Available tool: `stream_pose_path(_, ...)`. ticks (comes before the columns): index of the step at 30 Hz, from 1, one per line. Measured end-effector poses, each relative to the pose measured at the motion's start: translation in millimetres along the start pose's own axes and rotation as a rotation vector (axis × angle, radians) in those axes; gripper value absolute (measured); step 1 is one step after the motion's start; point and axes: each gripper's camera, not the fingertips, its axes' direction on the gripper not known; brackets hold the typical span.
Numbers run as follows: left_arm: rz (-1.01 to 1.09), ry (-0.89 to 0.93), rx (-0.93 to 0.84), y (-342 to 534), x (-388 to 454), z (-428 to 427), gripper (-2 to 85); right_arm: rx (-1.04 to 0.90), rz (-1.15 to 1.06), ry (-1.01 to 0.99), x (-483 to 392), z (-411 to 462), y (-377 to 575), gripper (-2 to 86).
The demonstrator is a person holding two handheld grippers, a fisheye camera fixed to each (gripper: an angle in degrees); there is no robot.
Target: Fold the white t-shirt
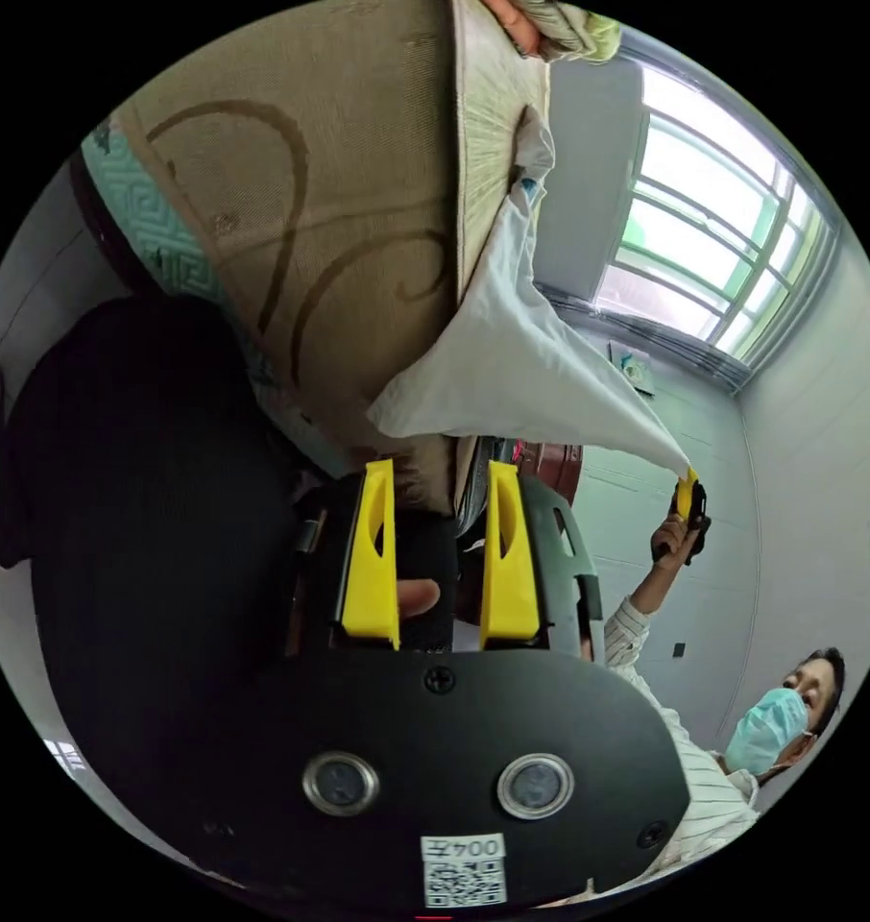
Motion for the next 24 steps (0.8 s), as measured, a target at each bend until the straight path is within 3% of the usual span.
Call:
stream_pose_path(3,0.028,-0.092,0.018,9,10,19,14.5,0.025,0.048,-0.038,1,-5,-15,0.2)
stream_pose_path(5,0.186,-0.303,0.016,17,33,41,15.9,0.041,0.067,-0.051,4,-8,-18,0.4)
stream_pose_path(8,0.405,-0.482,0.042,26,57,68,17.7,0.06,0.101,-0.065,16,-14,-17,0.6)
stream_pose_path(11,0.495,-0.501,0.009,23,54,90,18.7,0.071,0.125,-0.075,29,-20,-12,0.8)
stream_pose_path(19,0.49,-0.286,-0.02,0,23,97,20.5,0.087,0.145,-0.093,55,-34,-2,0.9)
stream_pose_path(24,0.326,-0.046,0.006,-19,-14,78,19.8,0.11,0.174,-0.113,79,-45,5,0.9)
